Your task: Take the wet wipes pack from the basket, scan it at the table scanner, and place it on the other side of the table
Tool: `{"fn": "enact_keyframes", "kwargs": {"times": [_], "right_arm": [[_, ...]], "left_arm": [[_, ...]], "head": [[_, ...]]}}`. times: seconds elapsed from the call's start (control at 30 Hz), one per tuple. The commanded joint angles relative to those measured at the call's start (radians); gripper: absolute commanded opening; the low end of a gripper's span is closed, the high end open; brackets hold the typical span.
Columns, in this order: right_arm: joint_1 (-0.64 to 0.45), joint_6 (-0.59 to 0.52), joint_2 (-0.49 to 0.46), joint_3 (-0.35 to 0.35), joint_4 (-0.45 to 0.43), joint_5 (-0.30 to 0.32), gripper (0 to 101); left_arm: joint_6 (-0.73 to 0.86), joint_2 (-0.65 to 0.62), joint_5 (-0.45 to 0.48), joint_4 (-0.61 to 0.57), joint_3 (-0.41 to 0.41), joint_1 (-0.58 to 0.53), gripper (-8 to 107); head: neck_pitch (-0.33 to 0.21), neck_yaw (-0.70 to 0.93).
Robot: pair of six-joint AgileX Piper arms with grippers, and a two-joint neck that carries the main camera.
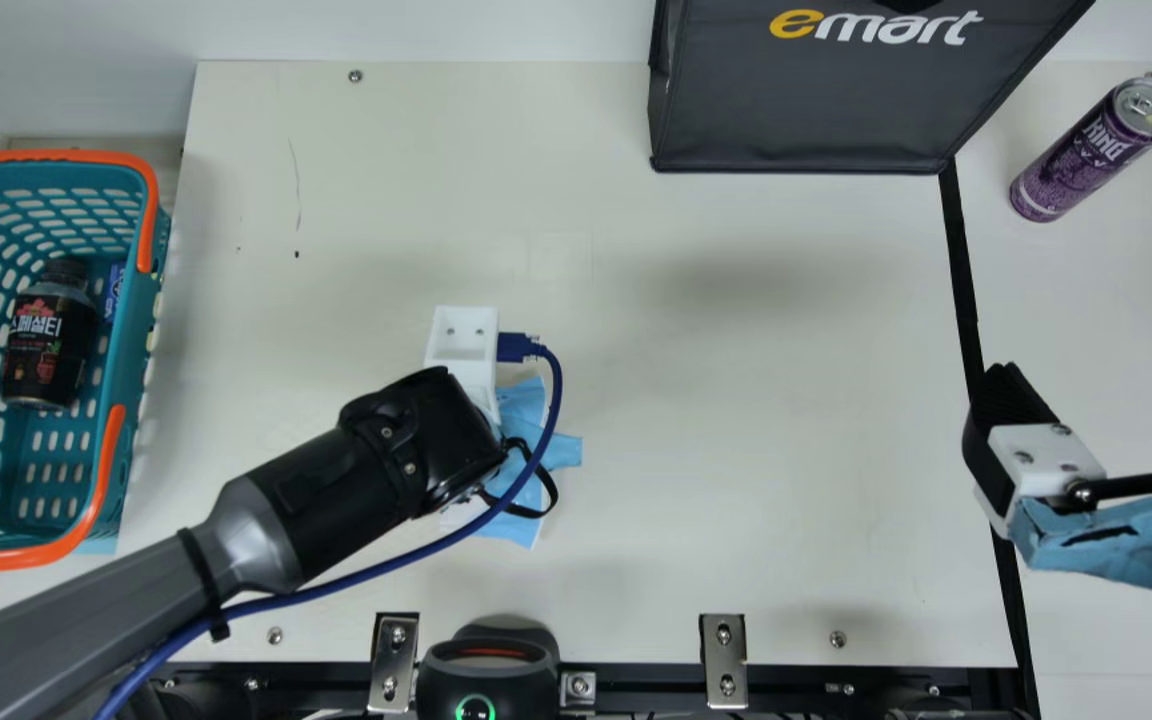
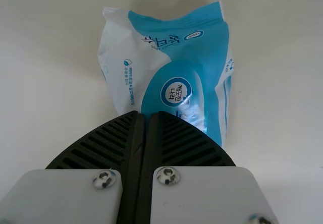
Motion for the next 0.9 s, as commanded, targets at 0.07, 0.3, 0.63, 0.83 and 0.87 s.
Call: {"fn": "enact_keyframes", "kwargs": {"times": [0.07, 0.3, 0.63, 0.83, 0.87], "right_arm": [[0.0, 0.0, 0.0, 0.0, 0.0, 0.0, 95], [0.0, 0.0, 0.0, 0.0, 0.0, 0.0, 95], [0.0, 0.0, 0.0, 0.0, 0.0, 0.0, 95], [0.0, 0.0, 0.0, 0.0, 0.0, 0.0, 95], [0.0, 0.0, 0.0, 0.0, 0.0, 0.0, 95]], "left_arm": [[-0.001, 0.003, -0.012, -0.001, 0.01, 0.002, -8], [0.001, 0.001, -0.024, -0.001, 0.021, 0.005, -8], [0.003, -0.042, 0.006, -0.003, -0.024, 0.0, -8], [0.007, -0.055, 0.028, -0.016, -0.051, -0.001, -1], [0.008, -0.056, 0.031, -0.019, -0.054, -0.001, 2]], "head": [[-0.029, 0.0], [-0.029, 0.0], [-0.029, 0.0], [-0.029, 0.0], [-0.029, 0.0]]}}
